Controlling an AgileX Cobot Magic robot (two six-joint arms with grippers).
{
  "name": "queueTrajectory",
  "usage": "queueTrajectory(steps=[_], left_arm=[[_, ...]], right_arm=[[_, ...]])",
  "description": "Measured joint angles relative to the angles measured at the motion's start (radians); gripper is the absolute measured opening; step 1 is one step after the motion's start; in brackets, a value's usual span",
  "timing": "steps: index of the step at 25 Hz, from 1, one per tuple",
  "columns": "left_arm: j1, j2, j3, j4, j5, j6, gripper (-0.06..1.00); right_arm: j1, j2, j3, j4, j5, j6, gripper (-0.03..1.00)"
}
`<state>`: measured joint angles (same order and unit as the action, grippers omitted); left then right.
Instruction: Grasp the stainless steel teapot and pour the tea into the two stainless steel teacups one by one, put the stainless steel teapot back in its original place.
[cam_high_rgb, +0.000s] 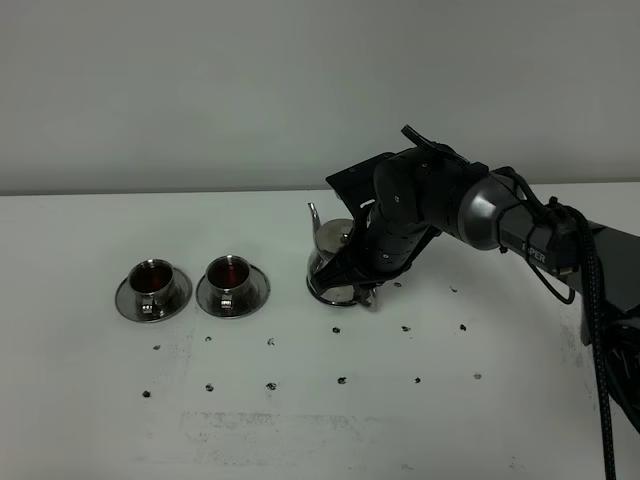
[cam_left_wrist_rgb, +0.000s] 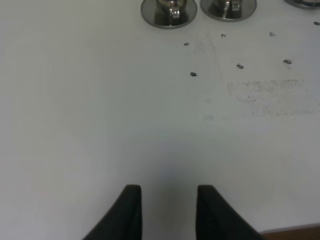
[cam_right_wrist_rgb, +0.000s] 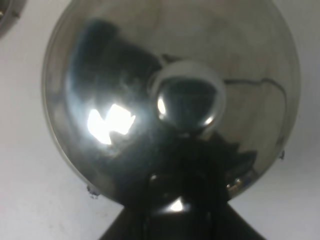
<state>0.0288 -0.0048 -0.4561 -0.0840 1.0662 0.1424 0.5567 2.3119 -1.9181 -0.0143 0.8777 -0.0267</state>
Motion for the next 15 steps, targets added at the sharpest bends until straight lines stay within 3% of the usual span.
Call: queueTrajectory(steps=[8,15], left_arm=[[0.000,0.000,0.000,0.000,0.000,0.000,0.28],[0.000,0.000,0.000,0.000,0.000,0.000,0.28]], right_arm=[[0.002,0.000,-0.005,-0.002,-0.007,0.000,0.35],[0.006,-0.017,-0.005,-0.017,0.011,0.001,0.38]])
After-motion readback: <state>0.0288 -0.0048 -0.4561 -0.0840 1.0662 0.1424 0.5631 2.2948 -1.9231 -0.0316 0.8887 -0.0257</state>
